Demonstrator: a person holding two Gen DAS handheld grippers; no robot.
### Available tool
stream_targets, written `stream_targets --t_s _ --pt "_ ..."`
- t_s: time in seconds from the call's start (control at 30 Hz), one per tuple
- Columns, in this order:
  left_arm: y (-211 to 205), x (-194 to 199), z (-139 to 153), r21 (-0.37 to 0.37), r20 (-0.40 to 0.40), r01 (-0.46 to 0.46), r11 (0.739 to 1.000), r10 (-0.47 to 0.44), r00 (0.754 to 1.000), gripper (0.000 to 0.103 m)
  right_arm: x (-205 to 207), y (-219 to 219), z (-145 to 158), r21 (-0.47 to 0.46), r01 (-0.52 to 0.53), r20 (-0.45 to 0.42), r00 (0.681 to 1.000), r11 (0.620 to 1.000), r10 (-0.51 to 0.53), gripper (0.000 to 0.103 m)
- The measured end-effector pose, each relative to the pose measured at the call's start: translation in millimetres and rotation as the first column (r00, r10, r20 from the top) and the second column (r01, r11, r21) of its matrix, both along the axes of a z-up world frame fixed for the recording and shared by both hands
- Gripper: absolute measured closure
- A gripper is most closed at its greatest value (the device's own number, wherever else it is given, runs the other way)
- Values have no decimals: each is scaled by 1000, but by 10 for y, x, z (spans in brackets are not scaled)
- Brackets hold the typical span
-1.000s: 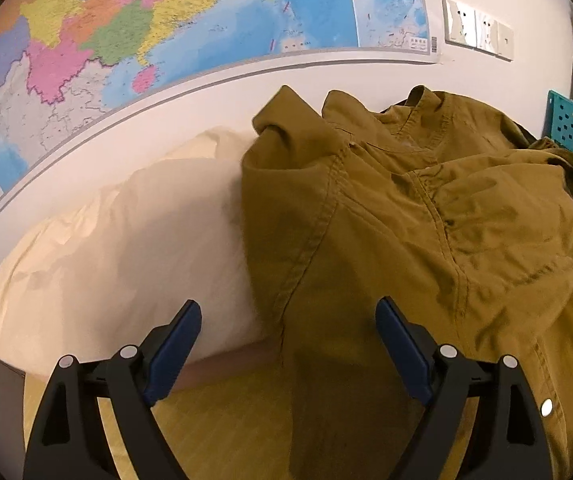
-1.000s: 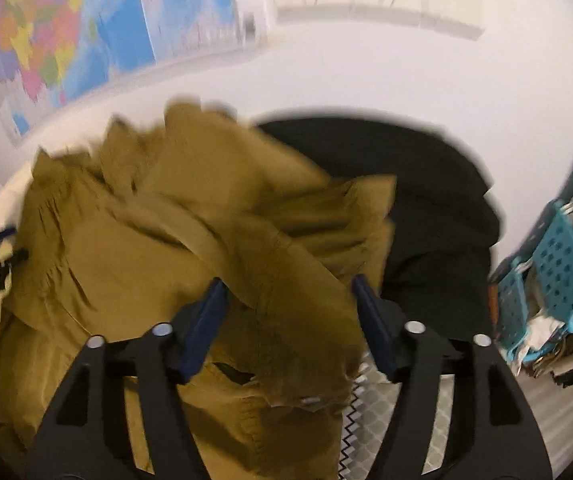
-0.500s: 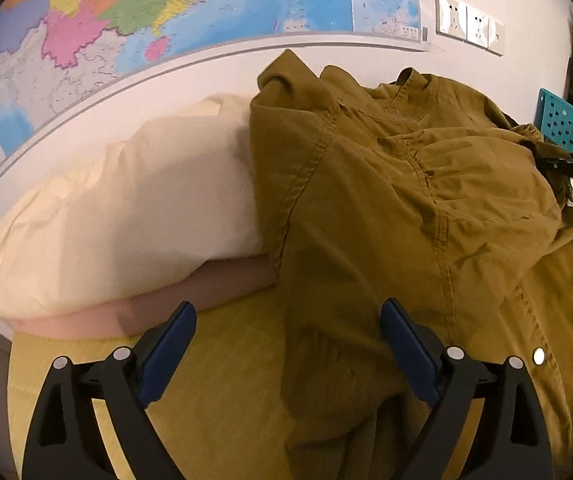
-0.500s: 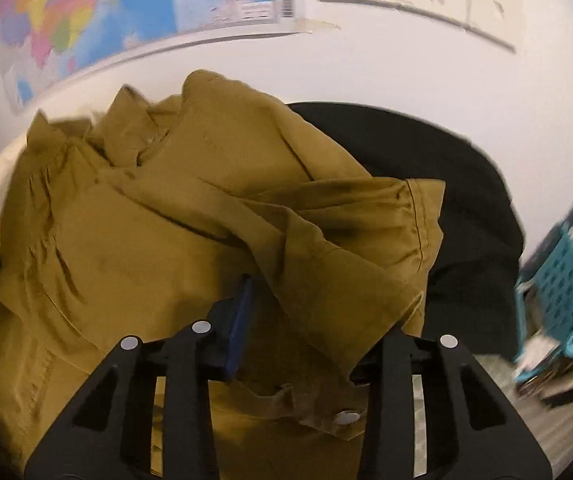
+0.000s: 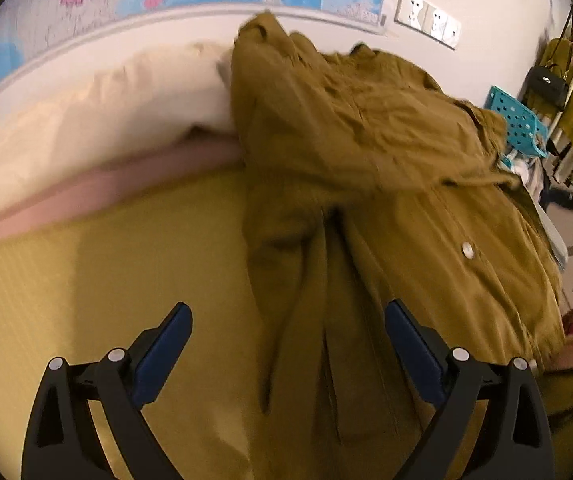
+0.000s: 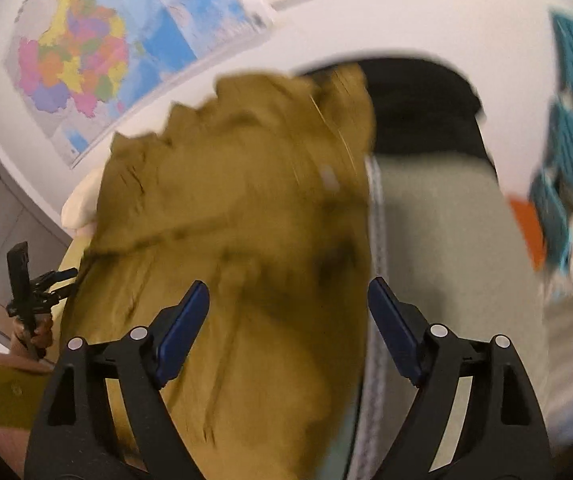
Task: Fold large clothes
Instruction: 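Grasp the jacket hem with both grippers and lift it up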
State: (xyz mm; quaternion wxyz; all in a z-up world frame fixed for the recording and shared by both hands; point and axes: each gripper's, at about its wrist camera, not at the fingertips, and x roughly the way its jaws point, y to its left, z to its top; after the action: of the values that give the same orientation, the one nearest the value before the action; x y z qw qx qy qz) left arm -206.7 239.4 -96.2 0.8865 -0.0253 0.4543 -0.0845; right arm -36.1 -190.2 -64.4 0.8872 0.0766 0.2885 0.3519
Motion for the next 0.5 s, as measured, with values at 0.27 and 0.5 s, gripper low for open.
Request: stream_targets --t_s 0.27,0.5 --pt "-140 -311 -168 -89 -66 48 995 -54 996 9 -457 -145 -545 89 -60 -81 994 994 68 22" --pt "-68 -578 -167 -315 -82 82 946 -113 990 9 -725 -83 -682 244 -205 -89 968 948 233 25"
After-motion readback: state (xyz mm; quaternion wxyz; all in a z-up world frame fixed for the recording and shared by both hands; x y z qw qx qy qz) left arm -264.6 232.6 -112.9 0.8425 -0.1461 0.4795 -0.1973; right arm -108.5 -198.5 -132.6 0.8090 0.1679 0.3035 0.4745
